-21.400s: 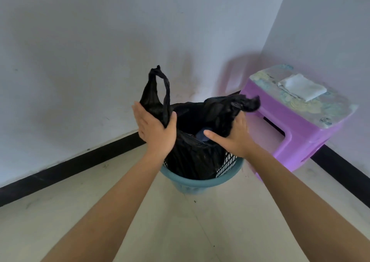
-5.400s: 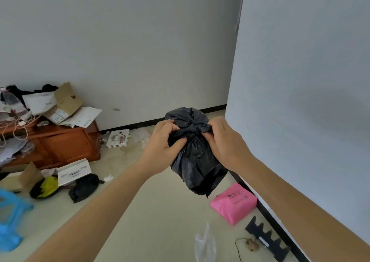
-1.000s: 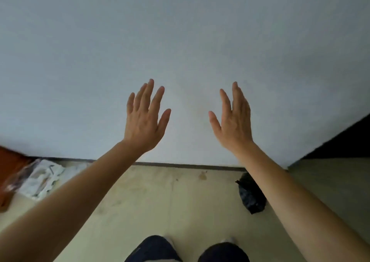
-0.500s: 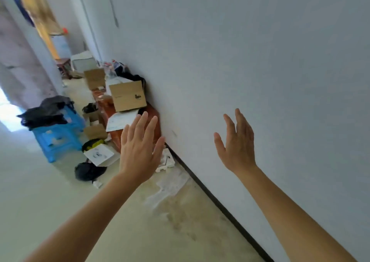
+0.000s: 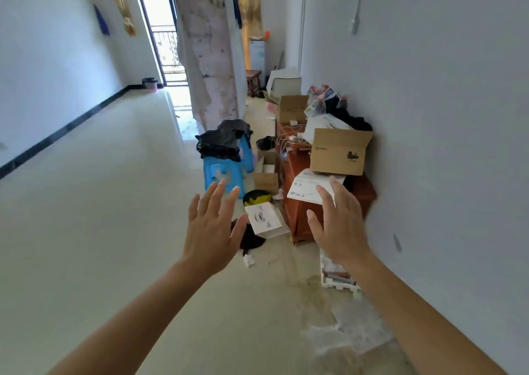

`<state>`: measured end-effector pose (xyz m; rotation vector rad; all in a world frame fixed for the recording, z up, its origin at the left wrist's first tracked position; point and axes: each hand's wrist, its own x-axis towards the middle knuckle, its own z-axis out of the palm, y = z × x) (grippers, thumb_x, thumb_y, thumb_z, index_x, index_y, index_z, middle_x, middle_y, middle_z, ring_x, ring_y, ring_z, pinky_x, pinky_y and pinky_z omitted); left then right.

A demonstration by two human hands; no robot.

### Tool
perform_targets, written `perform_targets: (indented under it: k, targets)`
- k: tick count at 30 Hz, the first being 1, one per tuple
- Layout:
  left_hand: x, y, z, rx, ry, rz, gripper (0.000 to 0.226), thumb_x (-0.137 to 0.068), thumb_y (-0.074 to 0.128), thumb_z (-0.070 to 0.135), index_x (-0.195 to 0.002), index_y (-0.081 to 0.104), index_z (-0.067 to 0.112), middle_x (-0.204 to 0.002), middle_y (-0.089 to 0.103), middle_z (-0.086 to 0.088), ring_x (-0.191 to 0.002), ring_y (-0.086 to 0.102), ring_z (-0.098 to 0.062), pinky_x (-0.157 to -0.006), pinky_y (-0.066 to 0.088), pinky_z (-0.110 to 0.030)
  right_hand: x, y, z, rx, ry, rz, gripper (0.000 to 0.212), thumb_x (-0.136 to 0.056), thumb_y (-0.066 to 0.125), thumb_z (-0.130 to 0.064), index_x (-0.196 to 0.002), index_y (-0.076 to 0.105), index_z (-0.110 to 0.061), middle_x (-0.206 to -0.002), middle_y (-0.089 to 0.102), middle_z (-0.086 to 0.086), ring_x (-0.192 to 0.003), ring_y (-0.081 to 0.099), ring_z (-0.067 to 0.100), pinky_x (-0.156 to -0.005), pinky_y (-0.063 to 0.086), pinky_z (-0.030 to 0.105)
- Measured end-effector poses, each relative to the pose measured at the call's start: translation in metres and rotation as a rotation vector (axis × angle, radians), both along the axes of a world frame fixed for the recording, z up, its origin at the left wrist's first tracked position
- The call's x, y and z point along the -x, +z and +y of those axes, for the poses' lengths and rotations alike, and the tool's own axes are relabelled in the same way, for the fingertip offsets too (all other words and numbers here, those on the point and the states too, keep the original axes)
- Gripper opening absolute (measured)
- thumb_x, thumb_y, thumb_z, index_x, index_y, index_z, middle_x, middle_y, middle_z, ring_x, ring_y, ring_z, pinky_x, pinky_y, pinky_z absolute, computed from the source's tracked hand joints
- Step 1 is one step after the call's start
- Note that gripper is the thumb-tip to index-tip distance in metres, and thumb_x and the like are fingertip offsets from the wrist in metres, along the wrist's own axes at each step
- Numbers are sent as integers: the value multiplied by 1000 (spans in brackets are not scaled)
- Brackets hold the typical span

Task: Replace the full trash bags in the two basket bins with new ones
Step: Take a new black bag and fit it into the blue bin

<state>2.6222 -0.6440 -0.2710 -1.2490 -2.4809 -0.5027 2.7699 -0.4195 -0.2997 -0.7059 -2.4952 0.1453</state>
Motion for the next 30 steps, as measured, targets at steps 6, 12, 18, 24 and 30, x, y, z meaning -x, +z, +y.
perform_targets:
  k: [6, 12, 18, 24, 30]
  targets:
    - [161, 18, 27, 11, 157, 9, 57, -98, 29, 49, -144, 43, 18, -155, 35, -10, -142, 34, -31, -114, 29, -53, 194, 8, 46, 28, 173, -46, 56, -98, 47, -41, -147, 38, -16, -159, 24, 13, -147, 24, 29, -120, 25, 47]
    - [310, 9, 15, -69, 313, -3, 55, -98, 34, 46, -142, 45, 15, -152, 39, -12, -137, 39, -33, -111, 32, -53, 388, 8, 46, -14, 345, -106, 56, -97, 50, -39, -146, 38, -15, -157, 29, 15, -145, 28, 32, -118, 27, 50]
    - [492, -12, 14, -72, 342, -39, 54, -98, 36, 45, -141, 46, 14, -151, 41, -13, -135, 42, -34, -109, 34, -54, 573, -13, 57, -4, 368, -162, 56, -98, 49, -41, -146, 37, -16, -158, 27, 13, -146, 27, 30, -119, 23, 46]
    - [663, -8, 60, -15, 230, -60, 54, -98, 35, 45, -140, 46, 13, -149, 43, -13, -135, 43, -33, -108, 35, -52, 709, -24, 103, 67, 234, -183, 58, -97, 50, -43, -147, 37, -18, -158, 28, 12, -145, 29, 29, -117, 25, 44]
    - [795, -35, 149, 60, 114, -145, 55, -98, 33, 47, -141, 45, 16, -149, 44, -11, -133, 45, -31, -107, 38, -50, 802, -54, 168, 125, 140, -229, 58, -96, 51, -41, -147, 38, -18, -158, 28, 13, -145, 29, 28, -117, 27, 44]
